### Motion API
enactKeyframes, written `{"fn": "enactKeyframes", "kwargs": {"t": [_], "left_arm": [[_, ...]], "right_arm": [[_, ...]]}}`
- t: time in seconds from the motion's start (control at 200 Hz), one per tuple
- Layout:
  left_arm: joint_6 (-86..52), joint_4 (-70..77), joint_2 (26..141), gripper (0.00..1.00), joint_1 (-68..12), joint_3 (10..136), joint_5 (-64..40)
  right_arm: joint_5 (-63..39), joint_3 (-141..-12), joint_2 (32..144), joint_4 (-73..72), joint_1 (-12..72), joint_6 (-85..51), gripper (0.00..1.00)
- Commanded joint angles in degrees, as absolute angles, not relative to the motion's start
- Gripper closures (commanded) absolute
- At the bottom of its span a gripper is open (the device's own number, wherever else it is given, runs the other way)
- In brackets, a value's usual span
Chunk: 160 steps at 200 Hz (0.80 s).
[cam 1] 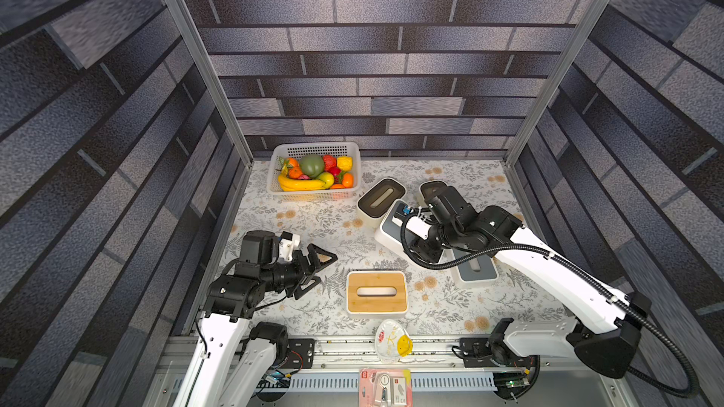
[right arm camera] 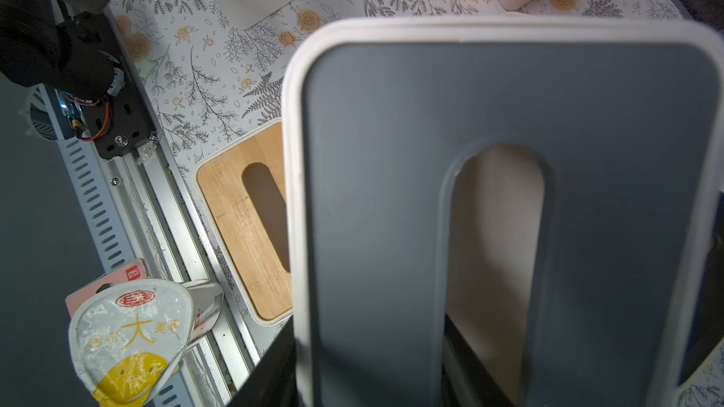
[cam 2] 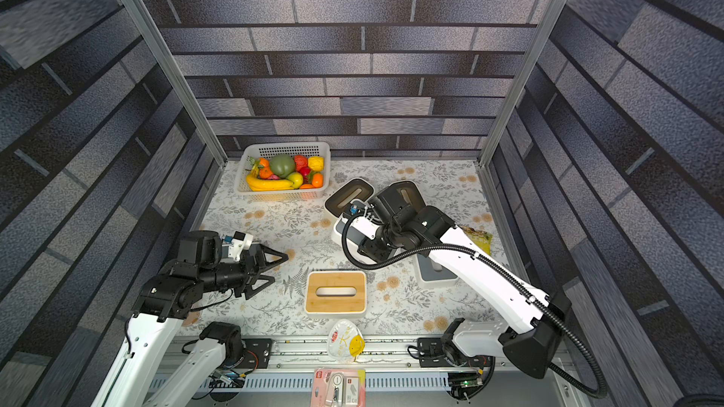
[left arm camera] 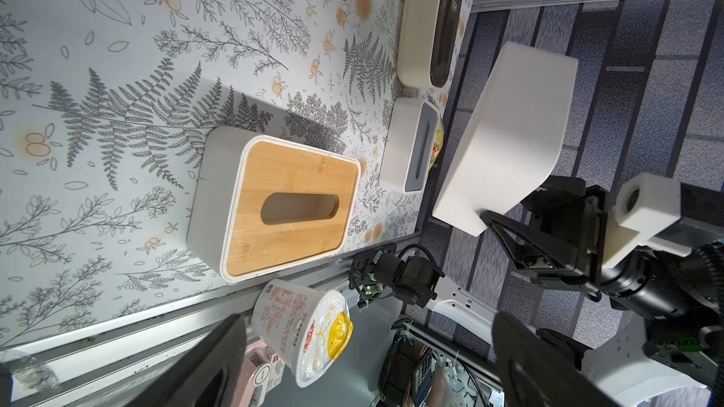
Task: Stack the tissue boxes
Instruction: Place the tissue box at the tissue box.
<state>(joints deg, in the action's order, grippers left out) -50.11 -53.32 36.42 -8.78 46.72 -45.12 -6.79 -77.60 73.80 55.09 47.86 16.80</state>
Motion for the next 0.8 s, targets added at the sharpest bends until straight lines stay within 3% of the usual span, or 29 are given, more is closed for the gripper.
{"fn": "enactKeyframes", "kwargs": {"t": [0.0,0.401,0.797], "left_arm": [[-48.41,-55.72,34.06,0.0,-8.44,45.37,-48.47],[-40.65,-63.15,33.28,0.0,-8.92,46.86,-50.47],[-48.33,-59.65,23.83,0.0,-8.65,43.17,-48.93]], "right_arm": [[-7.68,-78.57,73.04,54.74,50.6,17.25,0.55],[-4.74,-83.52,76.55,57.33,58.23,17.8,0.55],[-6.69,-81.78,78.16,56.86,61.29,22.19,0.55]]}}
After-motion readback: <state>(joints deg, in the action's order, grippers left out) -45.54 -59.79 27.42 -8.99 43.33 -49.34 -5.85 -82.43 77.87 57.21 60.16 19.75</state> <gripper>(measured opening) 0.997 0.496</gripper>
